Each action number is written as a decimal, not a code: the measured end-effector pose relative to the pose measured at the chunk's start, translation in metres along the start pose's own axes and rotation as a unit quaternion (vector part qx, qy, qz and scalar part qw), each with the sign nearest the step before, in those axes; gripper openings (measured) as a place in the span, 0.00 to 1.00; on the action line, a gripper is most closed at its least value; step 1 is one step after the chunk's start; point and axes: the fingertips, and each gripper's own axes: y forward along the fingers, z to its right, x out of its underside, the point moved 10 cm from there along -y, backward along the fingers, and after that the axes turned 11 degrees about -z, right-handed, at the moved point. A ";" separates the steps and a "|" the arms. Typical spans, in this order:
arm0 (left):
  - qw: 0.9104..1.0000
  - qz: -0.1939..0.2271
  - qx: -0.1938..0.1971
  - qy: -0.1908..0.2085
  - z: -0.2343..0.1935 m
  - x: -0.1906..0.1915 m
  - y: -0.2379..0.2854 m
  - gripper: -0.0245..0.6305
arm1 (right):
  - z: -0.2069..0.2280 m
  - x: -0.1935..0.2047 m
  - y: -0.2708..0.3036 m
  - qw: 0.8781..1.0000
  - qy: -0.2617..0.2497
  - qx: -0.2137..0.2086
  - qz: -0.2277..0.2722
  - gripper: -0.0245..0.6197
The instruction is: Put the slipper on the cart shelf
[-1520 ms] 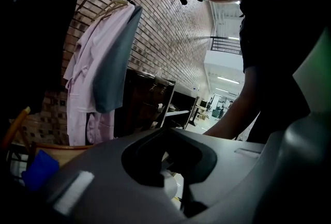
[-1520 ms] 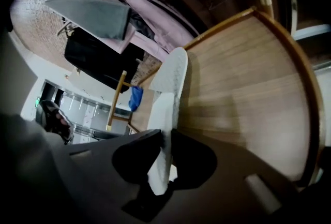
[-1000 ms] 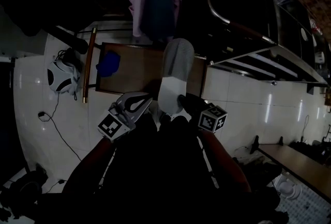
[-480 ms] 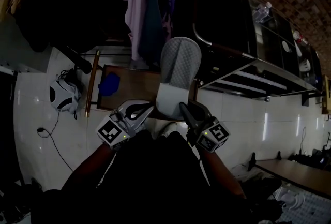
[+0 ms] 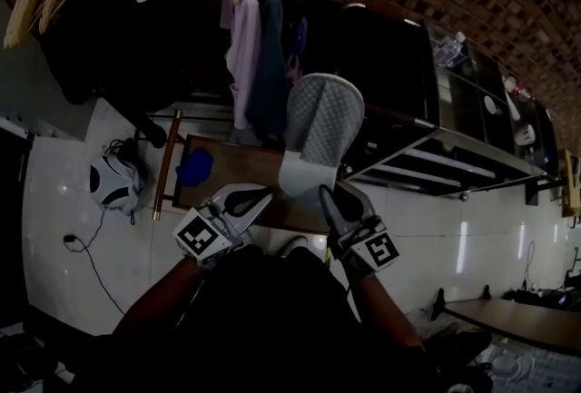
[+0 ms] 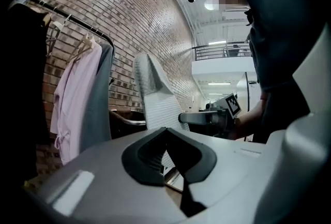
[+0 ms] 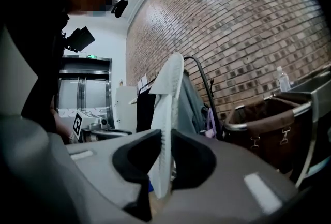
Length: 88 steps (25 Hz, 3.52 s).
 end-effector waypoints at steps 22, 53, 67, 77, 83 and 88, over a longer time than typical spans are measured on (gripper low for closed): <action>1.000 0.020 -0.001 -0.012 -0.015 -0.011 0.014 0.04 | -0.001 -0.008 0.008 0.998 -0.048 0.028 0.026 0.13; 0.994 0.009 0.105 0.010 -0.030 0.003 0.033 0.05 | -0.029 0.011 -0.023 0.990 -0.006 0.142 0.022 0.13; 0.984 -0.012 0.178 0.019 0.022 0.010 0.072 0.05 | -0.036 0.041 -0.093 0.974 0.031 0.224 0.032 0.13; 0.985 -0.029 0.165 0.028 0.141 0.000 0.124 0.05 | 0.005 0.064 -0.210 0.976 0.037 0.205 0.060 0.13; 0.987 -0.029 0.155 0.033 0.220 -0.009 0.176 0.05 | 0.044 0.076 -0.286 0.979 0.034 0.186 0.070 0.13; 0.988 -0.036 0.148 0.035 0.260 -0.015 0.205 0.05 | 0.068 0.086 -0.328 0.981 0.041 0.176 0.072 0.13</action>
